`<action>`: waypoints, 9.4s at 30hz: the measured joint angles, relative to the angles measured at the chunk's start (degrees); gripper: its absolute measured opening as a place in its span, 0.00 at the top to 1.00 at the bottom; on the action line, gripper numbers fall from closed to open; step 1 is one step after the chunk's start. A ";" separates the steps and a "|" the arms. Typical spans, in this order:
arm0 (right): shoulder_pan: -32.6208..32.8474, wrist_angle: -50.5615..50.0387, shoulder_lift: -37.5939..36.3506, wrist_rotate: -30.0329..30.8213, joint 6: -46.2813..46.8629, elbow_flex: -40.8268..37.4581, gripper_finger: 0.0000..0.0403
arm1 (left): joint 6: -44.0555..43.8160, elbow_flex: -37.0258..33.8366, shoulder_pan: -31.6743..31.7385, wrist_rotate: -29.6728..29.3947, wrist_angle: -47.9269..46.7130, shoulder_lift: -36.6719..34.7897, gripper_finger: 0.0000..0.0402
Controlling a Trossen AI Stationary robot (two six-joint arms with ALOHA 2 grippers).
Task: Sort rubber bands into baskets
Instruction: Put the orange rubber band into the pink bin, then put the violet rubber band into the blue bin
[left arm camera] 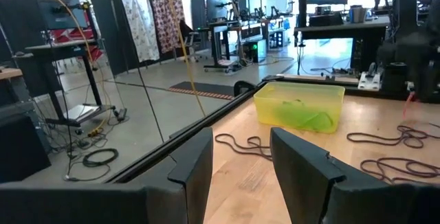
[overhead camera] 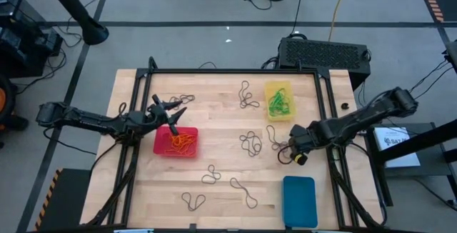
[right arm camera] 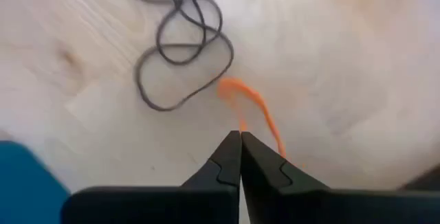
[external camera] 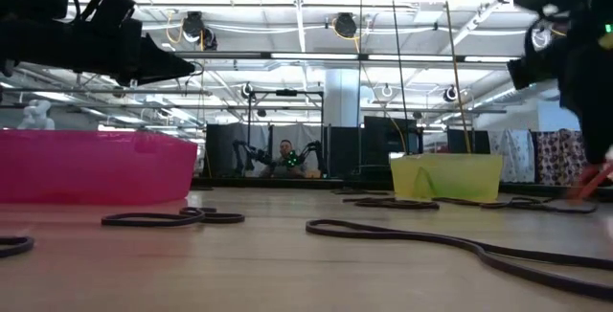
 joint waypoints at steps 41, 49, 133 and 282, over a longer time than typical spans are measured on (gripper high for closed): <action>-14.67 98.73 56.02 0.53 -63.36 35.41 1.00 | -1.44 -0.02 0.00 0.00 -0.63 0.00 0.62; -13.68 80.91 61.35 0.51 -63.90 48.78 1.00 | -1.42 -0.02 0.00 0.17 -0.95 0.00 0.62; -6.34 43.49 28.16 -3.84 -62.84 12.87 0.70 | -4.15 -0.02 0.00 1.43 -1.52 0.11 0.62; 18.56 4.45 11.93 20.85 -2.19 18.23 0.77 | -4.28 0.00 0.00 1.46 1.57 0.09 0.62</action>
